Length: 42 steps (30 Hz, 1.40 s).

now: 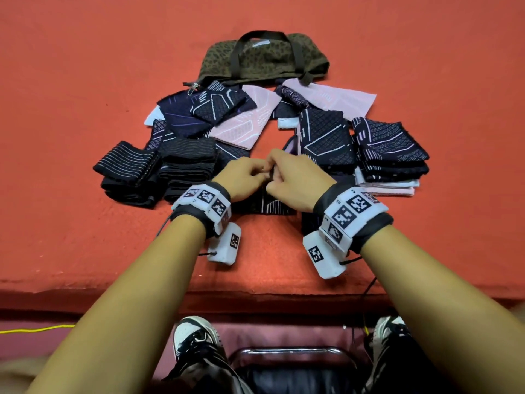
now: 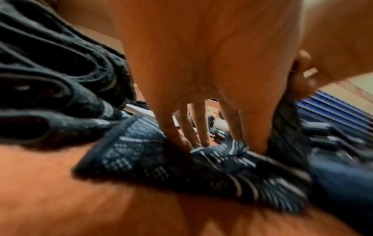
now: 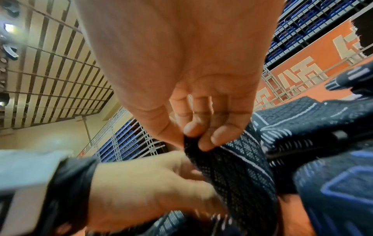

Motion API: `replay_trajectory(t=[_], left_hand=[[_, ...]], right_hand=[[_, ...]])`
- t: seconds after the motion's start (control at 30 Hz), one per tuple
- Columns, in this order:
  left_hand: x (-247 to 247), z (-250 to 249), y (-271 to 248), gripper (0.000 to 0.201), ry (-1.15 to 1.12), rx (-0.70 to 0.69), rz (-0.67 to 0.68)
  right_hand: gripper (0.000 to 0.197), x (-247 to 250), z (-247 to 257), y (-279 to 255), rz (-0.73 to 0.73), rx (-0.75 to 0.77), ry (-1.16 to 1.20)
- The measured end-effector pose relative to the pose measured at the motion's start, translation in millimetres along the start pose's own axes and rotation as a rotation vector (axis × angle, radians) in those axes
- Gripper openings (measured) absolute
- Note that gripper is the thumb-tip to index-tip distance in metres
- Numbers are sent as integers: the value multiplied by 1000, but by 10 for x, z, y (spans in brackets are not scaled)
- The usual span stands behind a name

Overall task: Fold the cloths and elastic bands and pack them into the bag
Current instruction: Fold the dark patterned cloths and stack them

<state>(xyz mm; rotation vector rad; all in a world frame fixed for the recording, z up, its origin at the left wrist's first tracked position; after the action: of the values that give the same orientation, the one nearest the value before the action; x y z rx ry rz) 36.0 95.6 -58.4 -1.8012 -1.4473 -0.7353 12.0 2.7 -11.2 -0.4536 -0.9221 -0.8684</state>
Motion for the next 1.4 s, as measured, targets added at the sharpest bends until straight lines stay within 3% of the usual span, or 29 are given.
replay_trajectory(t=[0.1,0.2,0.3,0.4,0.63,0.73,0.9,1.03,1.2,1.4], left_hand=[[199,169,30,22,-259,94,-71],[150,205,18,37,-441,180,-30],[84,231,29,22,-301,167,-40],[106,321,3,37,-216,212,-87],[253,494,-79,39,95,328,-110],[287,575,-120,40,110,388,-144],[289,597,-160,55,143,429,-139],[283,563,-180,74,189,393,-123],[174,512,-144,61,235,340,-49],[96,474,-116,68,238,321,-29]], right_hand=[[29,-165,33,-6,22,26,87],[31,-207,-44,-9,-1,-11,172],[27,-108,-188,-4,-86,-78,179],[33,-104,-277,12,-68,-107,50],[74,-338,-428,-25,54,-202,-57],[90,-416,-432,-25,115,-206,-67],[83,-477,-385,-21,159,-171,-79],[57,-465,-371,-7,147,-157,-73],[50,-576,-370,-22,191,-168,-36],[47,-510,-292,-6,163,-126,-13]])
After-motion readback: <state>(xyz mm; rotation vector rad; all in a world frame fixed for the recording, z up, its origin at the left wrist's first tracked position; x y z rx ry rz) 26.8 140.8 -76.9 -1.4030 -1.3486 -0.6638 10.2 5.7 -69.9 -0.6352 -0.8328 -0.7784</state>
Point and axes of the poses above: each hand's wrist, its own y-axis towards the middle knuckle, its own x-axis out of the back of the hand, z = x × y, the point moved 10 cm from there along y, towards the middle knuckle, and after that the axes turned 6 degrees about x, right-handed, at the moved point
